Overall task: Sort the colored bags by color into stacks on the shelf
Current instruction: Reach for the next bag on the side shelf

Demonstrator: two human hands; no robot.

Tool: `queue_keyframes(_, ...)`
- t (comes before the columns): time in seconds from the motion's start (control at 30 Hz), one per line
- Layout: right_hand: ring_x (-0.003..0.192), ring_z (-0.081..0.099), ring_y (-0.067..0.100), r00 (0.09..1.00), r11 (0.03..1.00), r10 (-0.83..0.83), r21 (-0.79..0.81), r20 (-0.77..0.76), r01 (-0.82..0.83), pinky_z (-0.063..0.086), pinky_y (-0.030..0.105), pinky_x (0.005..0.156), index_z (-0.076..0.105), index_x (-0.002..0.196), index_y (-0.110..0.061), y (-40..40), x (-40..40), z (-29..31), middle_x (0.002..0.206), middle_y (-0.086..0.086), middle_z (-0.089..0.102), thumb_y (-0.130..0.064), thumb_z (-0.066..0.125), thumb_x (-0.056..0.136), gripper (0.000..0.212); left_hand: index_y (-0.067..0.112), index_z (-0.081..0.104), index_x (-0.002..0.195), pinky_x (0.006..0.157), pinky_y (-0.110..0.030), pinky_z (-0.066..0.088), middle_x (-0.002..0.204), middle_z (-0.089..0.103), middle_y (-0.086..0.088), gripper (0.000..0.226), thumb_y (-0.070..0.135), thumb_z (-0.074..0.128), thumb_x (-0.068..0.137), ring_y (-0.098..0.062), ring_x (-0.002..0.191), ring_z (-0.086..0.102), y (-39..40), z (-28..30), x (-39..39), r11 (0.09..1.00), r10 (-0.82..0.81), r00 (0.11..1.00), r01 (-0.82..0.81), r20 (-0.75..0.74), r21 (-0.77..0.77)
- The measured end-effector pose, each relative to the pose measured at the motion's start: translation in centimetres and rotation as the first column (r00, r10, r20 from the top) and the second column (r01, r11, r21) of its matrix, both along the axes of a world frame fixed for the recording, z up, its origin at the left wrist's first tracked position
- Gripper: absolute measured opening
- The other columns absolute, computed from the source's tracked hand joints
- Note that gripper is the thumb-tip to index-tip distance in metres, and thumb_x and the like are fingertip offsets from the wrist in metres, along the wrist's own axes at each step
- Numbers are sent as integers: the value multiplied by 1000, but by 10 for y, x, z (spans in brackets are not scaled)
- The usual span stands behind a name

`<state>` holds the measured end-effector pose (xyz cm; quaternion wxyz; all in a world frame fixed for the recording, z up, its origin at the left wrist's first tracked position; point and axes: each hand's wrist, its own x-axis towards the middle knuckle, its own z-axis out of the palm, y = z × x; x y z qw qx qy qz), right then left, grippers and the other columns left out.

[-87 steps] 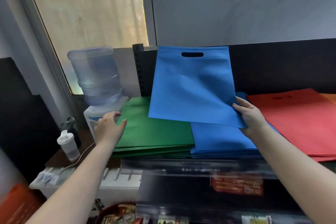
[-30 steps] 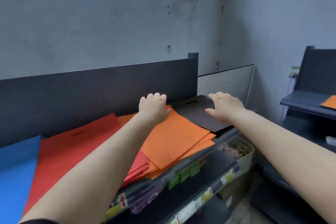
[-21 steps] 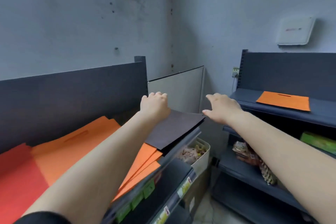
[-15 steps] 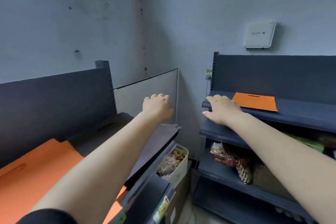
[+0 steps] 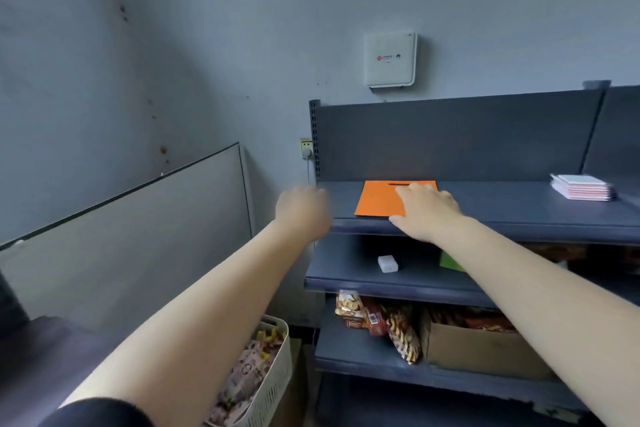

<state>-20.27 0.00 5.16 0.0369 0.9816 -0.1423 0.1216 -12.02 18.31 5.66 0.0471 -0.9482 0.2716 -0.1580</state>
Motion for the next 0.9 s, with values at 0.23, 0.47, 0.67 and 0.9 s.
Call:
queue_keyframes(0.23,126,41,30,999,998,-2,-56,-38,-1,36,42,99,40,137,-14,-94,54,-19,135,9,46,-43,46,95,51,13,45,124,93,-33,33,127,50,-5,37,38,43,97,-25,120,44,-96,-21,54,1000,-10,1000,10,4,29)
queue_keyframes(0.47,123,43,29,996,999,38,-33,-79,-41,37,42,99,42,134,-13,-171,103,-43,134,8,47,-40,45,97,46,14,42,131,96,-36,36,130,49,-5,45,44,42,97,-26,123,42,-175,-51,106,1000,-16,998,16,-67,3)
queue_keyframes(0.67,126,42,29,990,998,34,50,-135,-28,37,42,102,39,140,-12,-213,144,-69,139,9,44,-39,44,98,50,12,42,132,89,-36,41,131,48,-6,46,42,42,98,-25,122,43,-210,-84,153,999,-29,981,22,-193,-36)
queue_keyframes(0.9,126,43,29,977,968,-51,229,-206,99,43,38,98,39,140,-11,-247,192,-103,139,9,43,-38,45,98,51,12,45,130,88,-36,42,129,49,-6,44,41,43,97,-25,120,44,-232,-116,217,995,-27,948,-4,-317,-96)
